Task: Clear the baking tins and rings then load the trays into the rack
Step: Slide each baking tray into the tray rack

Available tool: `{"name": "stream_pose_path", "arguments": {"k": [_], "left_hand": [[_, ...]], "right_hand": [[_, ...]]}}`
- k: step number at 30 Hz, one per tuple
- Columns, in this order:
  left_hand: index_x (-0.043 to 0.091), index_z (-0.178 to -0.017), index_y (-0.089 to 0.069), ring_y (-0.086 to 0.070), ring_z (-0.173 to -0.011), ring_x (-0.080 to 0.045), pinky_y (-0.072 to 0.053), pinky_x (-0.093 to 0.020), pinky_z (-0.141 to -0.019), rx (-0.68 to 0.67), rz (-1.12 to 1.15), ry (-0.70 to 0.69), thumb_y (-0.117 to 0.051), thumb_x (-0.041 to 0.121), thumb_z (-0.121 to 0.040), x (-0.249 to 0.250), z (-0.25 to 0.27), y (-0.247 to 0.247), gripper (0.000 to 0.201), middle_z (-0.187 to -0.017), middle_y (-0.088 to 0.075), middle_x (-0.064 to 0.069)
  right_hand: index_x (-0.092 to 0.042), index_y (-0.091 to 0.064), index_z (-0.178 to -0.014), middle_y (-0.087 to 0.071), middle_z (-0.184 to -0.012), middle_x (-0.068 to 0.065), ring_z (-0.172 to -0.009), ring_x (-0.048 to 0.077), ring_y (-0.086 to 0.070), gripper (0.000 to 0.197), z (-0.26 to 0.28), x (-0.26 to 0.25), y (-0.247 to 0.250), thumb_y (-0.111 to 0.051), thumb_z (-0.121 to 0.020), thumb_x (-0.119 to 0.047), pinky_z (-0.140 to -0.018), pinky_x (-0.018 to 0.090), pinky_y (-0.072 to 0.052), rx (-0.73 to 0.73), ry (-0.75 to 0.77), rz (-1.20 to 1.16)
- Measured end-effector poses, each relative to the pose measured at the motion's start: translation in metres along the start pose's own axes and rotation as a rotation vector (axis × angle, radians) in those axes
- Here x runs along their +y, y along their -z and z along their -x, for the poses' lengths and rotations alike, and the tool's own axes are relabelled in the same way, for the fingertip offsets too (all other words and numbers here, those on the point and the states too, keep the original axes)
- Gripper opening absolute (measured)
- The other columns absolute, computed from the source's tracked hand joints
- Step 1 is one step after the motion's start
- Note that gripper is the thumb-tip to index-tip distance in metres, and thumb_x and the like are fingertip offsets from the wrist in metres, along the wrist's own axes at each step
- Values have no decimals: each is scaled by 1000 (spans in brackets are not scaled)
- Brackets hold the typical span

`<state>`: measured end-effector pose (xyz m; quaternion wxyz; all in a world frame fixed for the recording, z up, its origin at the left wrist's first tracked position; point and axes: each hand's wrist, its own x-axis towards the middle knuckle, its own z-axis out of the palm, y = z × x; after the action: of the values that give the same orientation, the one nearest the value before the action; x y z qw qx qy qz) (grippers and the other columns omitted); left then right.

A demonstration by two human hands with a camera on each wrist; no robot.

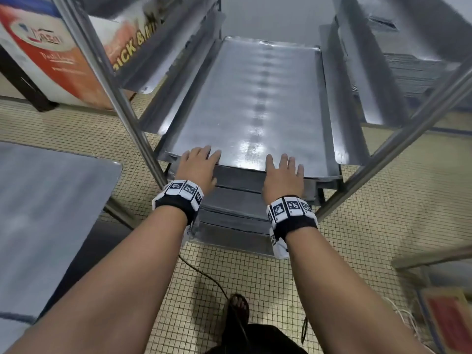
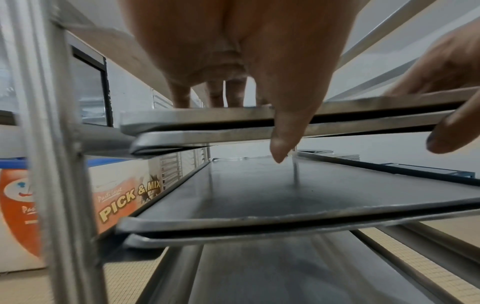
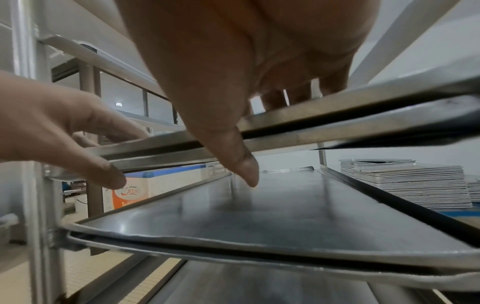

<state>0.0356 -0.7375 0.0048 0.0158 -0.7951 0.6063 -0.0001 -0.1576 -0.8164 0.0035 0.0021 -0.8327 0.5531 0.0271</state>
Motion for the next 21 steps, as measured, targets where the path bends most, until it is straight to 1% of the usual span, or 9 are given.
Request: {"name": "stream_pose_path", "arguments": {"k": [2, 4, 6, 8, 10, 11, 13, 18, 21], "left_hand": [[24, -153, -27, -24, -147, -29, -15, -46, -123, -39, 18, 1, -64, 36, -90, -8, 22, -2, 74, -161, -25, -7], [22, -157, -22, -16, -152, -28, -10, -44, -125, -67, 62, 12, -60, 34, -92, -16, 45, 2, 76, -165, -17, -7], [20, -155, -30, -28, -148, -30, -24, -43, -122, -92, 111, 41, -57, 34, -94, -27, 70, 13, 68, -161, -30, -9], [20, -145, -45, -53, -128, -32, -47, -43, -103, -121, 169, 124, -55, 33, -94, -43, 99, 22, 53, -141, -56, -9], [22, -130, -56, -64, -109, -32, -55, -43, -88, -148, 233, 223, -55, 35, -93, -64, 130, 27, 39, -123, -66, -9], [22, -126, -59, -65, -106, -31, -56, -43, -87, -159, 260, 272, -55, 36, -93, -75, 146, 27, 36, -120, -67, -8], [20, -128, -60, -64, -111, -30, -55, -42, -91, -170, 285, 369, -56, 37, -94, -101, 181, 26, 38, -124, -66, -8], [19, -132, -60, -63, -114, -35, -52, -39, -89, -149, 342, 655, -58, 27, -94, -160, 277, 20, 40, -129, -63, -12], [19, -140, -54, -57, -124, -31, -49, -40, -101, -153, 384, 828, -60, 29, -94, -193, 336, 6, 47, -138, -58, -11]], "right_hand": [[-21, -29, -149, -32, -152, 17, -143, 34, -25, 65, 18, -12, 5, -54, -89, -18, -118, 50, -18, 21, 22, -8], [-18, -38, -144, -43, -143, 15, -136, 33, -34, 62, 36, -25, 11, -59, -86, -21, -115, 47, -26, 40, 46, -28], [-16, -46, -138, -49, -138, 14, -132, 33, -40, 54, 54, -42, 22, -61, -87, -26, -112, 45, -30, 23, 90, -51], [-16, -57, -126, -61, -125, 11, -121, 32, -52, 38, 71, -64, 32, -61, -89, -25, -104, 42, -39, -34, 159, -68], [-15, -64, -114, -67, -113, 11, -107, 32, -61, 25, 89, -91, 43, -58, -89, -17, -88, 39, -48, -94, 221, -82], [-15, -65, -113, -67, -111, 11, -103, 32, -64, 25, 99, -106, 47, -57, -89, -14, -82, 38, -50, -110, 250, -83], [-18, -67, -115, -67, -112, 10, -100, 33, -66, 29, 120, -136, 53, -55, -89, -14, -79, 38, -53, -136, 328, -109], [-17, -66, -112, -67, -110, 9, -96, 32, -68, 25, 168, -220, 52, -55, -90, -23, -80, 39, -55, -183, 545, -130], [-15, -65, -118, -67, -115, 8, -104, 30, -66, 31, 197, -274, 43, -60, -90, -27, -87, 39, -55, -210, 722, -103]]}}
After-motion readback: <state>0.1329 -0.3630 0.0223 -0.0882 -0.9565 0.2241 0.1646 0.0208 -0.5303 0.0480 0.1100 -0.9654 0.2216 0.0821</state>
